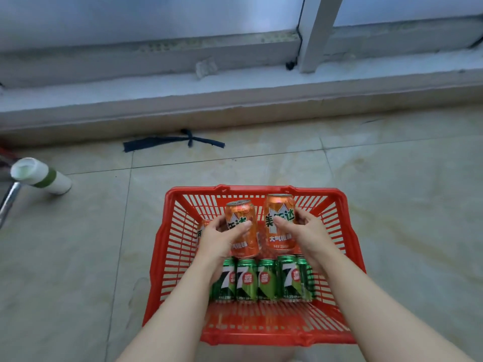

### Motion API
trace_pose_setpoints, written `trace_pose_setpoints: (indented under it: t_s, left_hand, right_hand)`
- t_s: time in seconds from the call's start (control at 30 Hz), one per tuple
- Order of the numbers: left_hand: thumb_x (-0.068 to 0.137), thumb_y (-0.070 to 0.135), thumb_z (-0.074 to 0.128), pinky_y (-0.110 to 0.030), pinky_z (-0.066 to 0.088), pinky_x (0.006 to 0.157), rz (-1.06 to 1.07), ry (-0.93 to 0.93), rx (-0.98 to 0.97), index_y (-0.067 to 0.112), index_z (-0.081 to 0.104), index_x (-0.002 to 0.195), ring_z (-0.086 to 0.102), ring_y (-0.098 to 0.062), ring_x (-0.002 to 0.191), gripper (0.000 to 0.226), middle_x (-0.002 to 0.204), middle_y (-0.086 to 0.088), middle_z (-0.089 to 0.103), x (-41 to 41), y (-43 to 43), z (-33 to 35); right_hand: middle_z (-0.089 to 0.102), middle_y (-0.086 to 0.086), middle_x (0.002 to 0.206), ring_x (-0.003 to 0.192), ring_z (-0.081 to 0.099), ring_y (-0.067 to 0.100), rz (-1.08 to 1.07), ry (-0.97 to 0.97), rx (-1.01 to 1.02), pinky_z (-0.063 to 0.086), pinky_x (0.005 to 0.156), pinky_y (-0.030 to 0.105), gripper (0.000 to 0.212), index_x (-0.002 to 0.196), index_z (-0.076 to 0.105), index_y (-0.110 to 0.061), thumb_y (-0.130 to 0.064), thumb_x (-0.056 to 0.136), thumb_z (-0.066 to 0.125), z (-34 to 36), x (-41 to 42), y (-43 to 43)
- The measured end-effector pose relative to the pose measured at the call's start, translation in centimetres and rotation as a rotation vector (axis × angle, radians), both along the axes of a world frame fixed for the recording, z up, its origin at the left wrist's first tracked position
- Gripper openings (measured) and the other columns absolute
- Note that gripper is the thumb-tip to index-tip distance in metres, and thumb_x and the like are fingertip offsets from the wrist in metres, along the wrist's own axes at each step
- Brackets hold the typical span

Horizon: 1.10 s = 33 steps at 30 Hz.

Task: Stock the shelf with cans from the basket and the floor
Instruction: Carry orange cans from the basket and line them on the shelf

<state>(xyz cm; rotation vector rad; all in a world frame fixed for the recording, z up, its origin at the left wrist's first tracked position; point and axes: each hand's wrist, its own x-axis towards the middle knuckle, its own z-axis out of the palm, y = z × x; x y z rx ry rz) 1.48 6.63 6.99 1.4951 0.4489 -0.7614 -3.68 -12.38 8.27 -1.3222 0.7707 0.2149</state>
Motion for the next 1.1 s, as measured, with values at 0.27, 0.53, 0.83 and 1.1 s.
trace_pose_setpoints:
  t_s: [0.27,0.53,0.83,1.1]
  left_hand:
    - [0.055,0.043,0.090,-0.048,0.055,0.091,0.098,-0.074,-0.009,0.027,0.067,0.107,0.073,-0.026,0.094,0.059,0.102,-0.005,0.076,-1.0,4.0,18.1]
    - [0.071,0.035,0.078,-0.032,0.058,0.066,0.191,-0.158,-0.085,0.012,0.063,0.117,0.074,-0.026,0.087,0.053,0.099,-0.011,0.076,-2.6,8.1,38.2]
    - [0.061,0.034,0.084,-0.046,0.056,0.087,0.519,-0.303,-0.056,0.012,0.067,0.114,0.071,-0.028,0.098,0.060,0.102,-0.009,0.076,-8.3,19.1,53.7]
    - [0.044,0.043,0.089,-0.049,0.058,0.086,0.880,-0.387,0.026,0.014,0.068,0.109,0.072,-0.028,0.094,0.074,0.100,-0.009,0.076,-18.6,32.9,61.3]
  right_hand:
    - [0.078,0.005,0.090,0.083,0.075,0.023,0.026,-0.072,0.154,0.058,0.068,0.034,0.036,0.108,0.064,-0.018,-0.016,0.074,0.078,17.6,0.4,1.3]
    - [0.075,0.015,0.105,0.096,0.072,0.032,0.234,-0.124,0.196,0.056,0.088,0.047,0.057,0.121,0.061,-0.008,-0.022,0.069,0.079,36.3,1.4,5.4]
    - [0.076,0.007,0.104,0.099,0.071,0.030,0.498,-0.287,0.153,0.054,0.092,0.052,0.049,0.114,0.066,-0.020,-0.030,0.068,0.079,53.4,1.0,16.7]
    - [0.076,0.005,0.101,0.100,0.070,0.028,0.734,-0.357,0.256,0.057,0.086,0.043,0.031,0.107,0.069,-0.019,-0.019,0.076,0.074,60.7,-3.4,32.4]
